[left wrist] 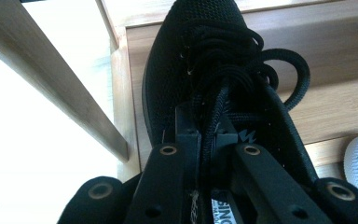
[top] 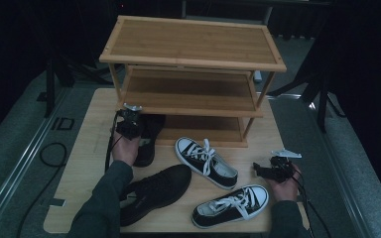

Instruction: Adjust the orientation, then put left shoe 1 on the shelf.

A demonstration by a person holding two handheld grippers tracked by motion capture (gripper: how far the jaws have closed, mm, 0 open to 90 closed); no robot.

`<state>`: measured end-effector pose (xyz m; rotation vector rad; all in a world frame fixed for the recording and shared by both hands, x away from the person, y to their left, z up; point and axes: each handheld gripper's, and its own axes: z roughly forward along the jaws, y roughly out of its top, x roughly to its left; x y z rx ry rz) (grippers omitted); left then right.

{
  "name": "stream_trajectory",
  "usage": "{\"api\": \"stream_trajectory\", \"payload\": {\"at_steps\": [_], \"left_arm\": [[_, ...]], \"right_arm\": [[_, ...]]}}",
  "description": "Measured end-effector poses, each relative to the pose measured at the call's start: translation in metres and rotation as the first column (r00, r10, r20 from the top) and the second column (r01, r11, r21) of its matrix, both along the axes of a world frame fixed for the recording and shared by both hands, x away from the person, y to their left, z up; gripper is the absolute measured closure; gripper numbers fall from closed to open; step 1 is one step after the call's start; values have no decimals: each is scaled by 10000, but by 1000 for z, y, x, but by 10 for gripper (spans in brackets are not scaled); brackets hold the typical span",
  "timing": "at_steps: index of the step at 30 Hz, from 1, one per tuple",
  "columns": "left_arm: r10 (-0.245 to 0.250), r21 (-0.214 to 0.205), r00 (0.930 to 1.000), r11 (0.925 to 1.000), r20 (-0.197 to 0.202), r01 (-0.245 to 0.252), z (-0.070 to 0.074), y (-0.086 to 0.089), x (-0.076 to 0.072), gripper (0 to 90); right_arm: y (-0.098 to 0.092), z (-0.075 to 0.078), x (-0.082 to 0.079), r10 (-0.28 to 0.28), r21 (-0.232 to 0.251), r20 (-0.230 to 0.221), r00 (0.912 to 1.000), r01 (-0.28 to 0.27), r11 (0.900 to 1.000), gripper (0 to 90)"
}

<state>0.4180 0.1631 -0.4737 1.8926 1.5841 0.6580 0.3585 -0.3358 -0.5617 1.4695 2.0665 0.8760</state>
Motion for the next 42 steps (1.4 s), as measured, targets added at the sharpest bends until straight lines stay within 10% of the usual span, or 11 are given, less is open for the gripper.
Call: {"api": "stream_trajectory", "payload": {"at_steps": [27,42], "left_arm": [[-1755,-529,9824,9824,638,1789,31,28,-36,606],[-3054,-684,9489,9480,792,3108,43,46,-78,646]], "right_arm": [[0,0,0,10,-10,12,10000,-10,10000,117],[0,0,0,1,-3,2,10000,-1,10000,118]]}}
